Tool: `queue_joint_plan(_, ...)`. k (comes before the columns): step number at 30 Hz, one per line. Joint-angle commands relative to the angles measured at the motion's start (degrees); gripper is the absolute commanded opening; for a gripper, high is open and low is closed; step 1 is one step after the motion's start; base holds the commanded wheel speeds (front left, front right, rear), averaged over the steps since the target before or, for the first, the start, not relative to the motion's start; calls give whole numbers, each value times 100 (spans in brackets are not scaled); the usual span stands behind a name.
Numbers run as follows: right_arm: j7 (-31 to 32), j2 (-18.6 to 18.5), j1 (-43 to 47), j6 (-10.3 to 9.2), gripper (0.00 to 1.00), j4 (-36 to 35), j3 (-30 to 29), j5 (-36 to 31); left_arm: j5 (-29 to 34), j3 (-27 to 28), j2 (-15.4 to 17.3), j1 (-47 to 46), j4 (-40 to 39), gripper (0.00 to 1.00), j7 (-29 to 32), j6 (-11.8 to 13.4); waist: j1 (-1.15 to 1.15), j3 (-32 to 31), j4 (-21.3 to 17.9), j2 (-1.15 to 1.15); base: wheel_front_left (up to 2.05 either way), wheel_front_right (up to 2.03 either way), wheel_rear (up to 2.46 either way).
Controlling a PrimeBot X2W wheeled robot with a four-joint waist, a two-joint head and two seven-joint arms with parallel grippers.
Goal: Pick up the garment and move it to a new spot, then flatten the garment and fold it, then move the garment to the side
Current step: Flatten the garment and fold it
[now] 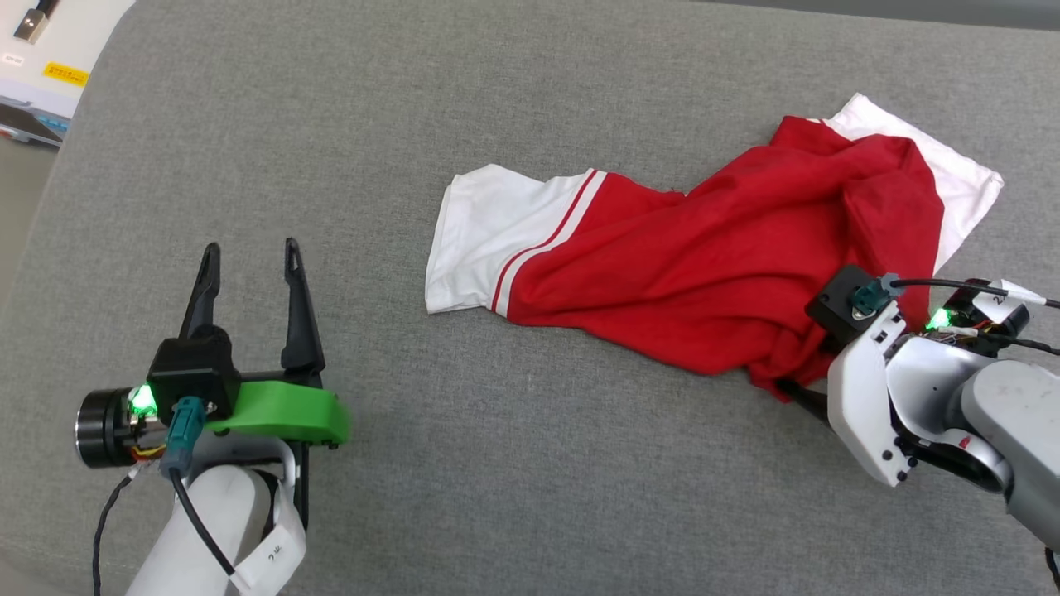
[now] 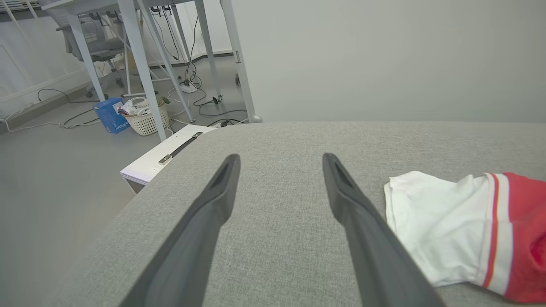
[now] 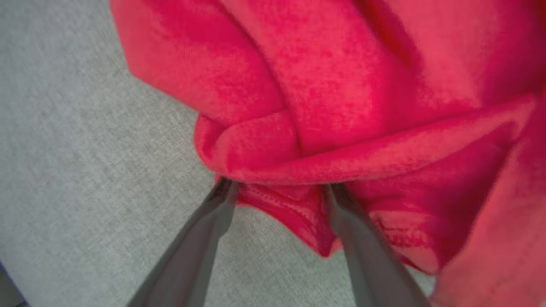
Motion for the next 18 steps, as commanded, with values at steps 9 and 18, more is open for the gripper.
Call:
queue_joint_plan(9,-967,-221,46,-12,0,-759,-31,26,374,458,-303,508,209,100,-32,-354,0,-724,-369,0,0,0,0)
queue_joint_plan(18,-752,-509,1574,-12,0,-2499,-1201,237,616,570,-537,907,74,100,-32,-408,0,-976,-504,0,0,0,0)
